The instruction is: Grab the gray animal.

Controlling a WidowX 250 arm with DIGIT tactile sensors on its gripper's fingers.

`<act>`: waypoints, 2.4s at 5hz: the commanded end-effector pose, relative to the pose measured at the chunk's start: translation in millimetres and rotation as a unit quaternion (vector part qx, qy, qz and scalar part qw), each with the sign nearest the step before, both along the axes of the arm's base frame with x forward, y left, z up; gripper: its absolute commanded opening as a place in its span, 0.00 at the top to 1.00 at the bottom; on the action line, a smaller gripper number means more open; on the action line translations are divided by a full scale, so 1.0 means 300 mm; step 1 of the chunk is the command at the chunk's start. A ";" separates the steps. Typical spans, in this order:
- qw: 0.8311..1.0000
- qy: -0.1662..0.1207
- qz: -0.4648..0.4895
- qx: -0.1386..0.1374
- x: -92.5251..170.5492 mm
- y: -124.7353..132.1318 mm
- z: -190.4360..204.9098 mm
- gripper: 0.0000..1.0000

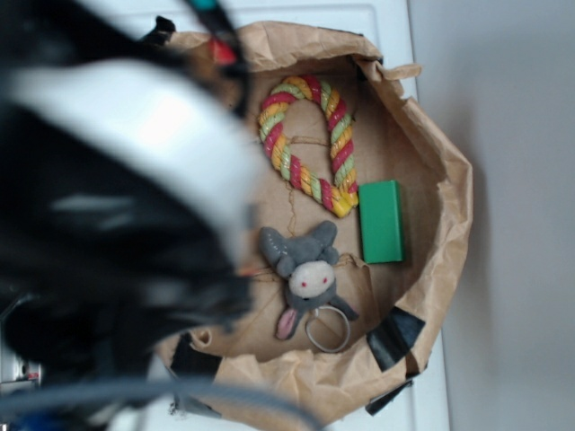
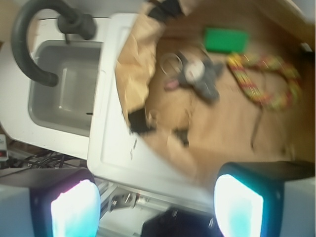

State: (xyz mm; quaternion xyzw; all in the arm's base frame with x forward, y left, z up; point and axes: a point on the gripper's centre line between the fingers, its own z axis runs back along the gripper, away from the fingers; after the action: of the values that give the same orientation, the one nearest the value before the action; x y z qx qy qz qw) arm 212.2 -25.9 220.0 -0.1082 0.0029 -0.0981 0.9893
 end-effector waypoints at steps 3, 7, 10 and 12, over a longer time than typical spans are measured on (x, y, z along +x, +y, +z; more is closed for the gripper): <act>0.999 -0.046 -0.028 0.009 0.099 0.073 -0.041 0.00; 0.981 -0.113 -0.156 -0.016 0.297 0.073 -0.409 0.00; 0.970 -0.088 -0.224 0.033 0.203 0.007 -0.633 0.00; 0.977 -0.109 -0.180 0.040 0.241 0.003 -0.642 1.00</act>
State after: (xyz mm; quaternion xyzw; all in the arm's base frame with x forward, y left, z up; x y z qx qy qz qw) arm 281.8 -12.7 21.1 -0.0598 -0.0688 -0.2720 0.9580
